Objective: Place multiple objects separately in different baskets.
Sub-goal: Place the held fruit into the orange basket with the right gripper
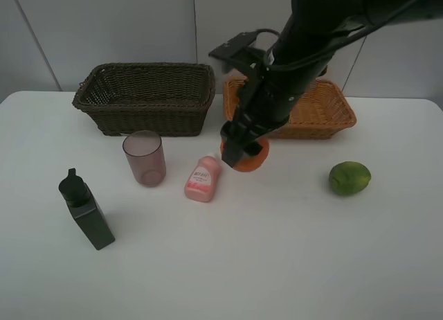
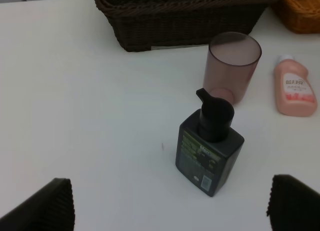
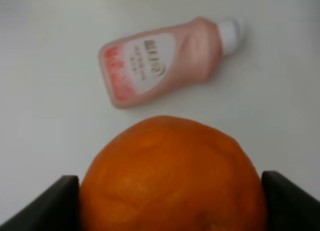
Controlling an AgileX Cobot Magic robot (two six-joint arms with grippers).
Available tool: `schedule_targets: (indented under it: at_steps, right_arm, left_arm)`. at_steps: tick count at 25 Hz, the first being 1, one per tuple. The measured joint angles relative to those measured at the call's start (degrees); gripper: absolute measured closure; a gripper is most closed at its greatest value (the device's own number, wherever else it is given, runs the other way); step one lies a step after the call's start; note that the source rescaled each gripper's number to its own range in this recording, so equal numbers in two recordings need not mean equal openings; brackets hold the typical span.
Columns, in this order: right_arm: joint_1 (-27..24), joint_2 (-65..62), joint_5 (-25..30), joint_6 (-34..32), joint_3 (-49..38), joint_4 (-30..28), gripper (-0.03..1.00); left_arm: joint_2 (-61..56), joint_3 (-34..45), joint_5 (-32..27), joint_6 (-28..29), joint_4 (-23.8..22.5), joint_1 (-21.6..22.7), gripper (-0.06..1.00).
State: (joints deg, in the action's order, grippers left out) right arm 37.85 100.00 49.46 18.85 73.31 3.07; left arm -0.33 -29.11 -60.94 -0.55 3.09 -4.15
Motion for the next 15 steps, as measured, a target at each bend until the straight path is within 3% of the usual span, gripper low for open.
schedule_targets:
  at_steps: [7,15]
  right_arm:
    - [-7.1,3.4,4.0,-18.1,9.9,-6.4,0.62]
    - [-15.4,15.3,5.3,-30.1,25.3,-11.4,0.62]
  left_arm:
    - [0.0,0.0,0.0,0.0,0.0,0.0,-0.06]
    - [0.0,0.0,0.1,0.0,0.0,0.0,-0.06]
